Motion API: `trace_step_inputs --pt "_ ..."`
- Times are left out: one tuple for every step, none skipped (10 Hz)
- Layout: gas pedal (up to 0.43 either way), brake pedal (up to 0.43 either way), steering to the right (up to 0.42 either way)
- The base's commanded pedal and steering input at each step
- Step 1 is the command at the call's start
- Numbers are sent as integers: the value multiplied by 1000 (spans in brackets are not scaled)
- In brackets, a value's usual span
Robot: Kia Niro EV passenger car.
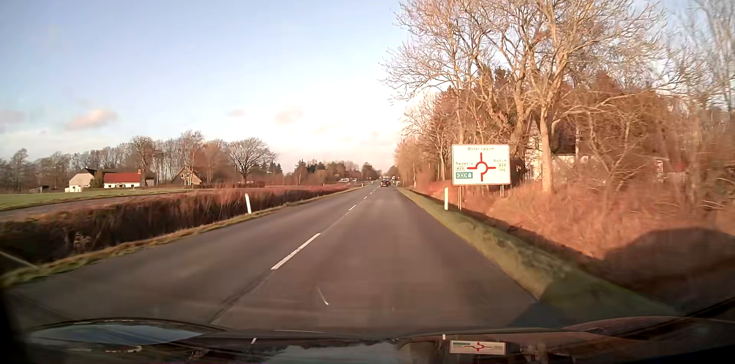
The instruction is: Follow the waypoints while adhering to traffic rules and regulations
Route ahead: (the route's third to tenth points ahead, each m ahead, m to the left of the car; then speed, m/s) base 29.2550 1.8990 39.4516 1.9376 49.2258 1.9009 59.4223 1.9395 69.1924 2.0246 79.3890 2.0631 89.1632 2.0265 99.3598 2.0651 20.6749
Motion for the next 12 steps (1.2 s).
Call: trace_step_inputs --pt "228 0 1" --pt "228 0 1" --pt "228 0 1" --pt "228 0 1" --pt "228 0 1" --pt "228 0 1" --pt "228 0 1" --pt "228 0 1" --pt "228 0 1" --pt "228 0 1" --pt "228 0 1" --pt "220 0 1"
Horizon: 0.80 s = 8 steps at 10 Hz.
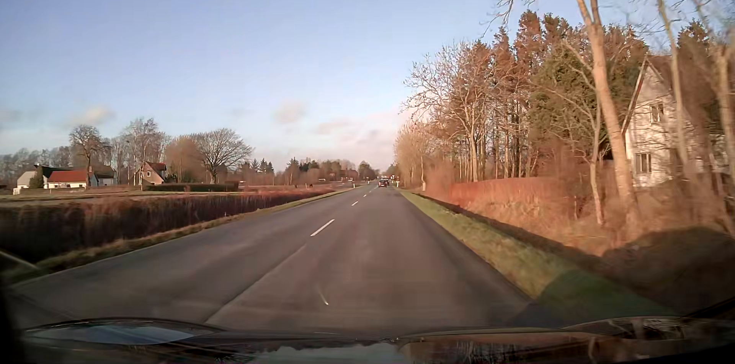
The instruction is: Follow the waypoints while adhering to traffic rules and regulations
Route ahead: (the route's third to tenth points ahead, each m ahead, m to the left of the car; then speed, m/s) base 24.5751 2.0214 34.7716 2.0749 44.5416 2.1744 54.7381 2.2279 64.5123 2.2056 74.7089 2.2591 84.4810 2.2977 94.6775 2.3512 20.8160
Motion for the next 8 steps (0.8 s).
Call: trace_step_inputs --pt "220 0 1" --pt "220 0 1" --pt "220 0 1" --pt "220 0 0" --pt "220 0 -1" --pt "220 0 0" --pt "220 0 0" --pt "220 0 -1"
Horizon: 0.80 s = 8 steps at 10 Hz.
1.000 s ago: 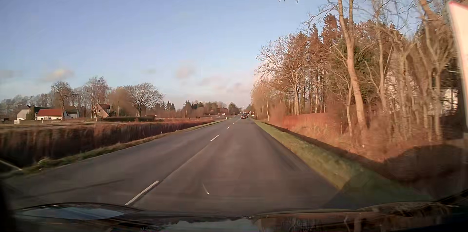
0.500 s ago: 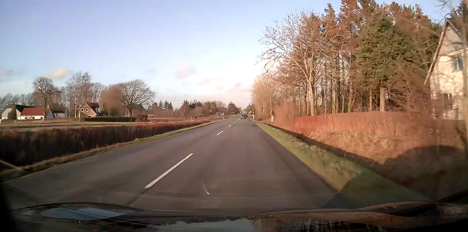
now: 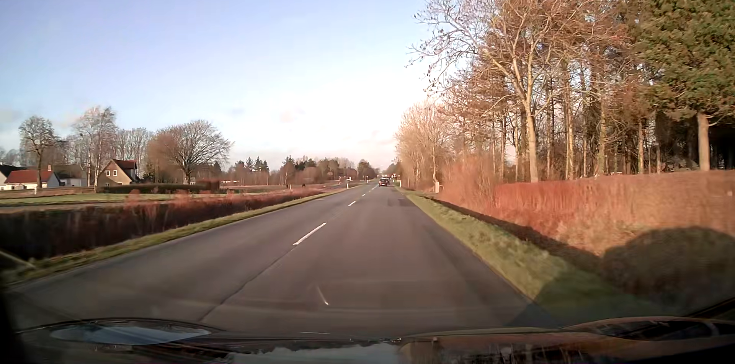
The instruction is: Follow the waypoints while adhering to traffic rules and regulations
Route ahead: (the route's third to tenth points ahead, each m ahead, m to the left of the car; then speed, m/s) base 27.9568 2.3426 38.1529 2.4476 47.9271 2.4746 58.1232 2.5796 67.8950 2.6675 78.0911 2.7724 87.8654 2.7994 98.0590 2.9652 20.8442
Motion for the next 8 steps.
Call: trace_step_inputs --pt "209 0 -1" --pt "209 0 -1" --pt "209 0 -1" --pt "209 0 -1" --pt "209 0 -1" --pt "209 0 -1" --pt "209 0 -1" --pt "197 0 -1"
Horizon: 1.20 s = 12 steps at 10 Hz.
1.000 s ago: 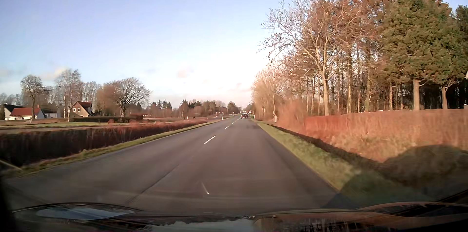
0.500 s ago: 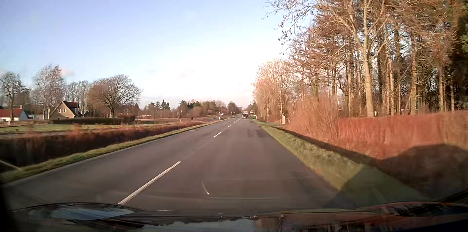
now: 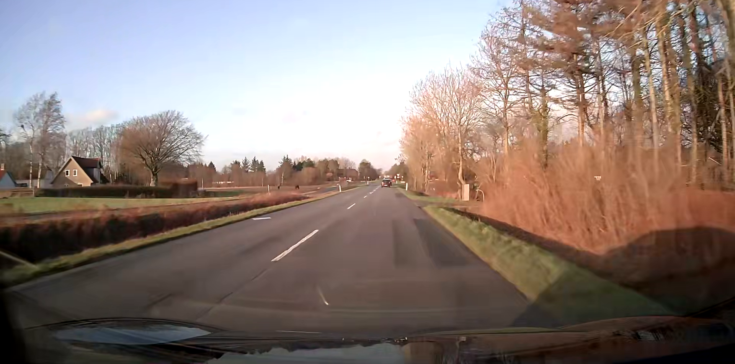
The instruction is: Follow the waypoints while adhering to traffic rules and regulations
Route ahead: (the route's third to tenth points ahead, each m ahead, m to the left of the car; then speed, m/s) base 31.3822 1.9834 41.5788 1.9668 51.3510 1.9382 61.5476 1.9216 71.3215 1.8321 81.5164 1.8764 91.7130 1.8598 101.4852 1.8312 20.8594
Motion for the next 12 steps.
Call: trace_step_inputs --pt "197 0 0" --pt "197 0 0" --pt "197 0 0" --pt "197 0 1" --pt "197 0 1" --pt "189 0 1" --pt "177 0 1" --pt "169 0 1" --pt "157 0 1" --pt "157 0 1" --pt "157 0 0" --pt "157 0 1"
